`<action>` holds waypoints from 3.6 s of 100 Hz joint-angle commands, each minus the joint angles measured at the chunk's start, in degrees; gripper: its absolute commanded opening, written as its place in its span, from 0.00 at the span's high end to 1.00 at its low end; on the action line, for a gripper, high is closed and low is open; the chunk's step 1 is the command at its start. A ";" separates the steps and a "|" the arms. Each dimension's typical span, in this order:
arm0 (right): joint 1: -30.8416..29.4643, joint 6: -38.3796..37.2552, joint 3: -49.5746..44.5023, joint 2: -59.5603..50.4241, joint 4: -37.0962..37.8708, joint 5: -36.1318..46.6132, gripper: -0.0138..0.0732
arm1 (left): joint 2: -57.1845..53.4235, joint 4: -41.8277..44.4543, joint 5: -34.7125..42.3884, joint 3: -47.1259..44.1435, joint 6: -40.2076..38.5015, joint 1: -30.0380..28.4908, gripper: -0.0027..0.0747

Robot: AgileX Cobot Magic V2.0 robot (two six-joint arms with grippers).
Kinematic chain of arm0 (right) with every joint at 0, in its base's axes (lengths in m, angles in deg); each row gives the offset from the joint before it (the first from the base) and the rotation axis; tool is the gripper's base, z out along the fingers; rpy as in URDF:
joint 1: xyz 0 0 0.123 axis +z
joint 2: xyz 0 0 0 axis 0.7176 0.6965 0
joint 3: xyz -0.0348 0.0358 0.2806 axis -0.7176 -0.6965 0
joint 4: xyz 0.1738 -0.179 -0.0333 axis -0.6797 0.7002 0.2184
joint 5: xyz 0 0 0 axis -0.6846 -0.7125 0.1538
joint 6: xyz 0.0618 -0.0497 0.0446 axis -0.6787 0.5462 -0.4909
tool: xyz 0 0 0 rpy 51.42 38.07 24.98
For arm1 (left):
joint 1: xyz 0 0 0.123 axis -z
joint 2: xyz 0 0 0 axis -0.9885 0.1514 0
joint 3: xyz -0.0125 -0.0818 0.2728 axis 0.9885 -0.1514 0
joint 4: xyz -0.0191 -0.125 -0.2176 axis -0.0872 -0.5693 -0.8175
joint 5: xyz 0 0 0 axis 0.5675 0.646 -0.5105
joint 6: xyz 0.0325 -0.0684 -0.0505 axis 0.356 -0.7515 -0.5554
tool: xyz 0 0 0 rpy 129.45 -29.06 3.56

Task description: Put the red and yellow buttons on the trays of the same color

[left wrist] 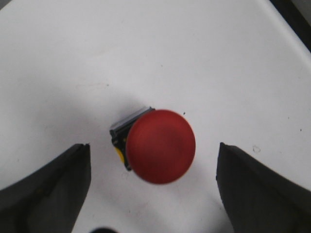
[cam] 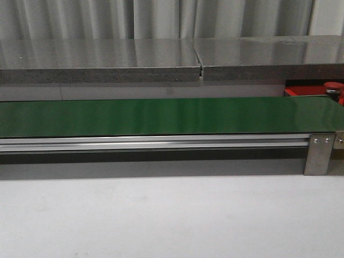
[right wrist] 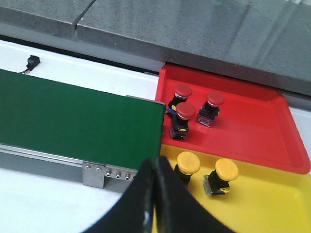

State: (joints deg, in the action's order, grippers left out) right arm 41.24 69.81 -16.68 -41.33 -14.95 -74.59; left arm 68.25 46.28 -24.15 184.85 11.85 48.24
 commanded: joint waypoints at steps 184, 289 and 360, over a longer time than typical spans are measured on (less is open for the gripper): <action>0.01 0.54 1.30 0.06 0.18 4.50 0.85 | -37.81 1.57 6.48 -24.92 5.73 11.11 0.84; 0.01 0.54 1.30 0.06 0.18 4.50 0.85 | -33.70 0.13 6.90 -33.00 5.89 15.25 0.19; 0.01 0.54 1.30 0.06 0.18 4.50 0.85 | -53.39 0.62 14.95 -39.87 18.96 28.07 0.99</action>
State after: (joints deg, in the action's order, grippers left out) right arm 41.24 69.89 -16.68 -41.33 -14.95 -74.59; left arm 20.04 47.96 -14.29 145.71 30.37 73.80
